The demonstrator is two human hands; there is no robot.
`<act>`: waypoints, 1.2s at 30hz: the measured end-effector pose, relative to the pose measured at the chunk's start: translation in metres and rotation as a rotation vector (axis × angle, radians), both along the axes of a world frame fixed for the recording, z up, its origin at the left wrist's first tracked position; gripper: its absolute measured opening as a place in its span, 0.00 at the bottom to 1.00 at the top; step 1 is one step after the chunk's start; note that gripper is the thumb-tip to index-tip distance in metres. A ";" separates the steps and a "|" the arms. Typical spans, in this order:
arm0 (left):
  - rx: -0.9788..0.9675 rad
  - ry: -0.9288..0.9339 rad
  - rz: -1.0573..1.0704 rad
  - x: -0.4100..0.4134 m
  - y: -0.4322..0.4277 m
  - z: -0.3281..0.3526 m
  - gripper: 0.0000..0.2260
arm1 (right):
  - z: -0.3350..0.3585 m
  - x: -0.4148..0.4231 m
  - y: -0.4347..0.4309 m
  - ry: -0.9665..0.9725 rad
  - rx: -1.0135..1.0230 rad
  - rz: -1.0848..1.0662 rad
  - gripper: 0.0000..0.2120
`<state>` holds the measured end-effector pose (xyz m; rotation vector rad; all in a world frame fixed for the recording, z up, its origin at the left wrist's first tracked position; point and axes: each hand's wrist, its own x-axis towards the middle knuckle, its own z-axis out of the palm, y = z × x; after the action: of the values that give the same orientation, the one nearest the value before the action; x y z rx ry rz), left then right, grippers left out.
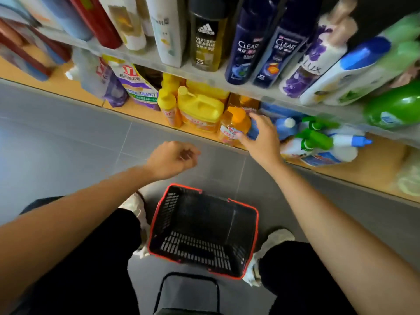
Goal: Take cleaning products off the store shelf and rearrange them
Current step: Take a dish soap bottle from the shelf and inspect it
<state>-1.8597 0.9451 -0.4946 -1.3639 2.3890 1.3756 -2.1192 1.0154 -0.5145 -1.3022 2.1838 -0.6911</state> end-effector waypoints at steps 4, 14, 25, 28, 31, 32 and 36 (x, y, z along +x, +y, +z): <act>-0.108 0.101 -0.038 -0.021 -0.016 -0.047 0.08 | -0.067 -0.011 -0.043 0.179 -0.141 0.066 0.24; -0.265 0.129 -0.014 -0.051 -0.003 -0.068 0.12 | -0.067 -0.007 -0.014 0.144 -0.362 0.042 0.16; -0.050 0.541 -0.188 -0.069 0.062 -0.033 0.42 | 0.070 -0.007 0.090 -0.218 -0.464 0.093 0.06; 0.114 0.649 -0.212 -0.073 0.077 -0.021 0.37 | 0.087 -0.006 0.115 -0.309 -0.476 0.078 0.03; 0.197 0.711 -0.264 -0.077 0.095 -0.017 0.34 | 0.094 -0.010 0.143 -0.344 -0.435 0.052 0.05; 0.202 0.711 -0.270 -0.078 0.100 -0.018 0.33 | 0.095 -0.013 0.152 -0.339 -0.410 0.046 0.09; 0.068 0.600 -0.317 -0.080 0.112 -0.023 0.35 | 0.093 -0.017 0.186 -0.253 -0.321 0.070 0.17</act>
<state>-1.9401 1.0572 -0.5174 -0.5573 2.6962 1.9404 -2.1365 1.2019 -0.4217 -1.3530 1.8685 -1.1477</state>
